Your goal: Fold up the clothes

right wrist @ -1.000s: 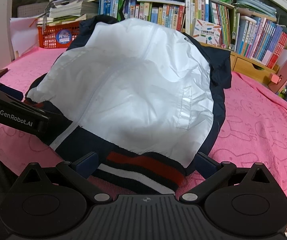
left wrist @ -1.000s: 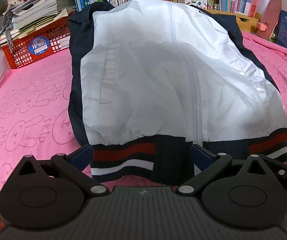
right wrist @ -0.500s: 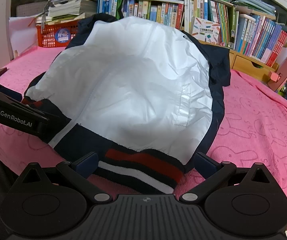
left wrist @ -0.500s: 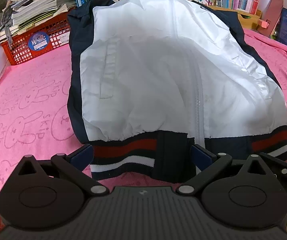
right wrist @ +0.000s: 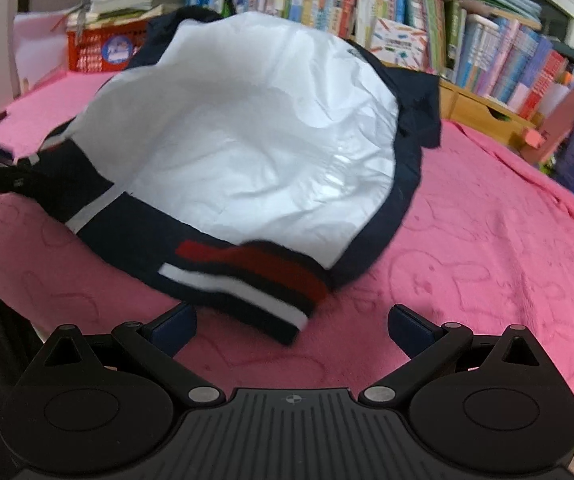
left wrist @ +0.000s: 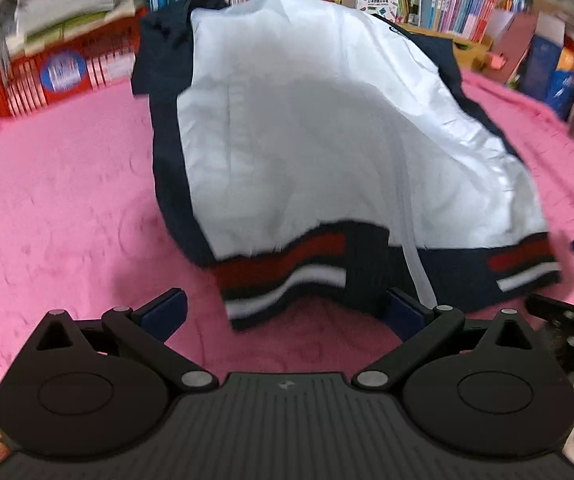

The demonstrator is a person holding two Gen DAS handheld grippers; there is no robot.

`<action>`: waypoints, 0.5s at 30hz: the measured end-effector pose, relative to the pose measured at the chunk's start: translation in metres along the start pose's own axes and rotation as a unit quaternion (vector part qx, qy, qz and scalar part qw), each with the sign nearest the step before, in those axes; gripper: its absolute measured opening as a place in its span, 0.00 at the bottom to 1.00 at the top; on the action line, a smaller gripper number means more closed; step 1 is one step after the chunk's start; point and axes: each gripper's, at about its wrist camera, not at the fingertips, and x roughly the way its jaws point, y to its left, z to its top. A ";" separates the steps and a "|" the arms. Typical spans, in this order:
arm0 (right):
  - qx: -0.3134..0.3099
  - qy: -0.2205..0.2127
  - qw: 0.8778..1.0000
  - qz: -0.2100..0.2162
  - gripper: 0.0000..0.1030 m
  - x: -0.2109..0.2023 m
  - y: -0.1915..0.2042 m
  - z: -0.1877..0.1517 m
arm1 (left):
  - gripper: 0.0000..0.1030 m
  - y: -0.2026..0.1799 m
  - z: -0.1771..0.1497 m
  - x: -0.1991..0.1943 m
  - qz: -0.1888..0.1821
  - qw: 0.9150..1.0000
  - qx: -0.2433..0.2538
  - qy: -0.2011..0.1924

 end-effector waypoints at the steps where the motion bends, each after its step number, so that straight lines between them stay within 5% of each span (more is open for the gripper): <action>1: 0.008 0.003 1.000 -0.001 1.00 -0.001 -0.003 -0.001 | 1.00 0.003 -0.002 -0.004 -0.003 1.000 0.002 -0.001; 4: 0.012 0.000 1.000 -0.012 1.00 -0.002 -0.008 0.000 | 1.00 0.008 -0.009 -0.014 0.016 1.000 0.022 -0.014; 9: 0.027 -0.026 0.996 -0.076 1.00 0.007 -0.011 0.006 | 1.00 0.004 -0.011 0.001 0.117 0.991 0.064 -0.013; 15: 0.058 -0.085 0.987 -0.123 1.00 0.010 -0.028 0.034 | 1.00 0.010 0.003 0.022 0.153 0.986 0.052 -0.031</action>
